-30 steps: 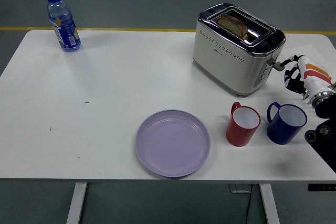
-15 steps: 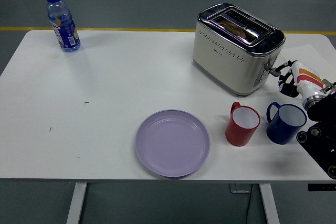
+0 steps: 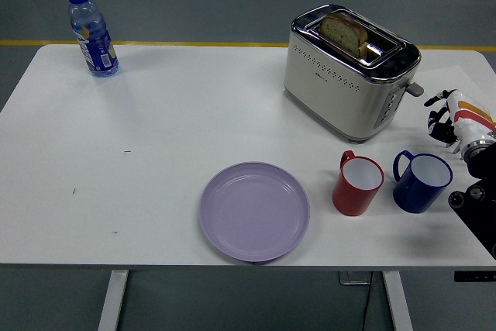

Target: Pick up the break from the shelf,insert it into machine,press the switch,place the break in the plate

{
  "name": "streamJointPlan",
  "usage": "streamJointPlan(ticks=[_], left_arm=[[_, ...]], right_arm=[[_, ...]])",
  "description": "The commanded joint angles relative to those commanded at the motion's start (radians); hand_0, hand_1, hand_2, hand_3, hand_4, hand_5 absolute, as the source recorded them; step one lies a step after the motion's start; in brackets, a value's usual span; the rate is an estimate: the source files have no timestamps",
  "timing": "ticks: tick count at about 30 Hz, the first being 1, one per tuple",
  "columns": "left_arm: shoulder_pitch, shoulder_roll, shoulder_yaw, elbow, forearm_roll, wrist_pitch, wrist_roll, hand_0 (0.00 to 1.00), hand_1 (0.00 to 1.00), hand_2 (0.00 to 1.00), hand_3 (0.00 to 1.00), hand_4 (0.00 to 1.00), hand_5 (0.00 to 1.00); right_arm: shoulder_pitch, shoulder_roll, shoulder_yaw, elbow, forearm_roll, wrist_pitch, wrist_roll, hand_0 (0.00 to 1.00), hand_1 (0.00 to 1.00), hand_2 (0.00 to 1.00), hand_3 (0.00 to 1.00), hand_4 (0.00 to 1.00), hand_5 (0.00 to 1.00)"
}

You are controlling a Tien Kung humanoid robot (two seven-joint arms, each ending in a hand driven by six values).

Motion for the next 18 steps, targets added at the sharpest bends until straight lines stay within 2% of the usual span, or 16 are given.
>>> streamJointPlan(ticks=[9, 14, 15, 17, 18], left_arm=[[-0.001, 0.0, 0.008, 0.0, -0.006, -0.001, 0.001, 0.605, 0.462, 0.434, 0.562, 0.309, 0.95], [-0.001, 0.0, 0.011, 0.0, -0.008, -0.002, 0.001, 0.605, 0.462, 0.434, 0.562, 0.309, 0.95], [-0.001, 0.0, 0.011, 0.0, -0.008, -0.002, 0.001, 0.605, 0.462, 0.435, 0.562, 0.309, 0.952], [0.0, 0.0, 0.012, 0.0, -0.008, -0.003, 0.002, 0.605, 0.462, 0.435, 0.562, 0.309, 0.952], [0.0, 0.0, 0.013, 0.0, -0.008, -0.004, 0.002, 0.605, 0.462, 0.435, 0.562, 0.309, 0.952]], right_arm=[[-0.01, -0.022, 0.064, 0.0, -0.031, -0.004, -0.023, 0.216, 0.245, 0.348, 0.602, 0.476, 0.002], [-0.01, -0.028, 0.081, 0.024, -0.054, -0.059, -0.029, 0.216, 0.245, 0.348, 0.602, 0.476, 0.002], [-0.01, -0.028, 0.084, 0.03, -0.06, -0.071, -0.028, 0.251, 0.327, 0.436, 0.736, 0.435, 0.002], [-0.008, -0.029, 0.095, 0.047, -0.065, -0.091, -0.024, 0.251, 0.327, 0.436, 0.736, 0.435, 0.002], [-0.007, -0.03, 0.099, 0.055, -0.057, -0.081, -0.025, 0.251, 0.327, 0.436, 0.736, 0.435, 0.002]])
